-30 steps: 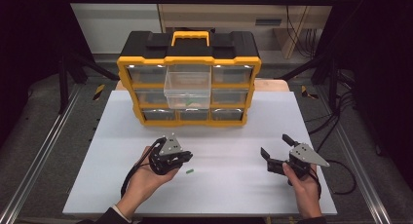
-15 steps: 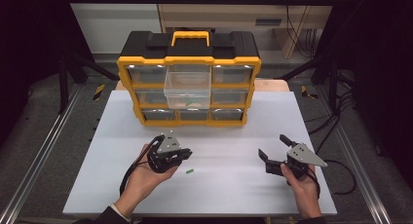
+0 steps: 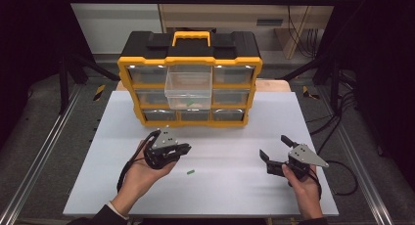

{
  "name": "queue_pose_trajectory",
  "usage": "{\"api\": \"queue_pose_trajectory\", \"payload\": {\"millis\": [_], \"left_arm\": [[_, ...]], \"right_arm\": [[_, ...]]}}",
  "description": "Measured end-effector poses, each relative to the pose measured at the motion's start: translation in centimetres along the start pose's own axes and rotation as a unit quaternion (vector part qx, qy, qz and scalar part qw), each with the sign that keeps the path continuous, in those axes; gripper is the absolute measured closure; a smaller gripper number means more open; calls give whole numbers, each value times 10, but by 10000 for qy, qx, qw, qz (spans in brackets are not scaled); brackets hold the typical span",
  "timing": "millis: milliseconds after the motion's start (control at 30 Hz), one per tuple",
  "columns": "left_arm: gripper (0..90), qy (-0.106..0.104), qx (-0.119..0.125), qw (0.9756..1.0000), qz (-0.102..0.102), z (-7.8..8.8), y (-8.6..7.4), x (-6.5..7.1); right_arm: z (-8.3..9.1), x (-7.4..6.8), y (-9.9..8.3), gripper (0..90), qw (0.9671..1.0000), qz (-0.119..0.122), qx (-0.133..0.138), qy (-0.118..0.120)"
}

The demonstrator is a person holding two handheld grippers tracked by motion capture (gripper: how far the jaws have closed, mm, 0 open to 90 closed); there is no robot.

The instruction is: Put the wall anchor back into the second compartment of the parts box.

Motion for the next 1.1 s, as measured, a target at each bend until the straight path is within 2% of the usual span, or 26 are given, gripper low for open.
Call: {"api": "queue_pose_trajectory", "payload": {"millis": [400,600,1100], "left_arm": [[841,144,285,9993,-171,22,39,-5],[841,189,528,9983,-131,30,56,-8],[841,345,728,9960,-387,55,92,-13]], "right_arm": [[0,0,0,76,10000,-6,-27,19],[0,0,0,76,10000,-10,-13,22],[0,-1,0,75,10000,-13,-14,53]]}}
Point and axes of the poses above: each handheld gripper's, and its own axes: z roughly backward along the jaws, y roughly out of its top, x roughly to its right, the point moved 6 cm from there along -z, roughly forward along the jaws, and after that the axes turned 4 degrees about -z, right-handed, at the moved point
